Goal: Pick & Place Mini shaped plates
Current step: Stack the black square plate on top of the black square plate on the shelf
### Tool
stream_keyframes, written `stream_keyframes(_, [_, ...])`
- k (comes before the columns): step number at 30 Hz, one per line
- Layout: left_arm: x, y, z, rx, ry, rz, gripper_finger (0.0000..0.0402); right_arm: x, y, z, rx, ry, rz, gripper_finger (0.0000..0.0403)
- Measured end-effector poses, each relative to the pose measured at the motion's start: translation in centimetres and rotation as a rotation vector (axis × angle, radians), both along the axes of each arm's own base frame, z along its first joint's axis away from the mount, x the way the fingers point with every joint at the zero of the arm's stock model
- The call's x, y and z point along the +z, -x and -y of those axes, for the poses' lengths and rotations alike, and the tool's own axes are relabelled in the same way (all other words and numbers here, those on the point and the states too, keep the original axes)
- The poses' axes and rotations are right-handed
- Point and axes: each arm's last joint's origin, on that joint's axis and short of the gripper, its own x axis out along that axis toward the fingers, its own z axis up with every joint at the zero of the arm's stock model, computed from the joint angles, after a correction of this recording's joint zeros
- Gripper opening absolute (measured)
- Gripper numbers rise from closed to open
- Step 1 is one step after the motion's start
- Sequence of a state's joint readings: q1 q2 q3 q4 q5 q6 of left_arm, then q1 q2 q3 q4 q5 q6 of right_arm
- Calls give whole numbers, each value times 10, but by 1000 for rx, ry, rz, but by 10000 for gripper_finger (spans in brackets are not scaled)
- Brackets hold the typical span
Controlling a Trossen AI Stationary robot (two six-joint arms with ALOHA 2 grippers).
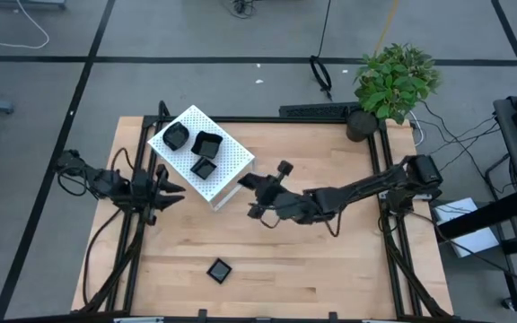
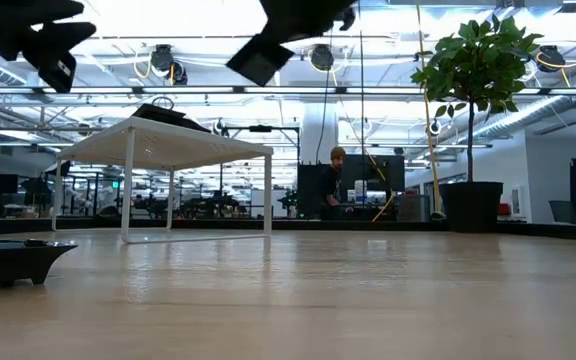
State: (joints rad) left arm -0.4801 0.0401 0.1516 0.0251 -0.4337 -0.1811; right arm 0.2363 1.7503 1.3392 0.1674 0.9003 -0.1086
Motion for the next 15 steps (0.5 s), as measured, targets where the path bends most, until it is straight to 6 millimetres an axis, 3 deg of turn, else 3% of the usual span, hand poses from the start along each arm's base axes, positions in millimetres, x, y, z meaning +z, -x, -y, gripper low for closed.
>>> stream_keyframes(7, [3,-8,-3,216,1,103,120,-19,17,13,0,231,224,0])
stream_keyframes(11, [6,-18,2,129,-50,256,120,-25,30,23,66,293,363,0])
stream_keyframes(15, [5,-36,6,96,-56,251,120,-27,33,29,108,302,410,0])
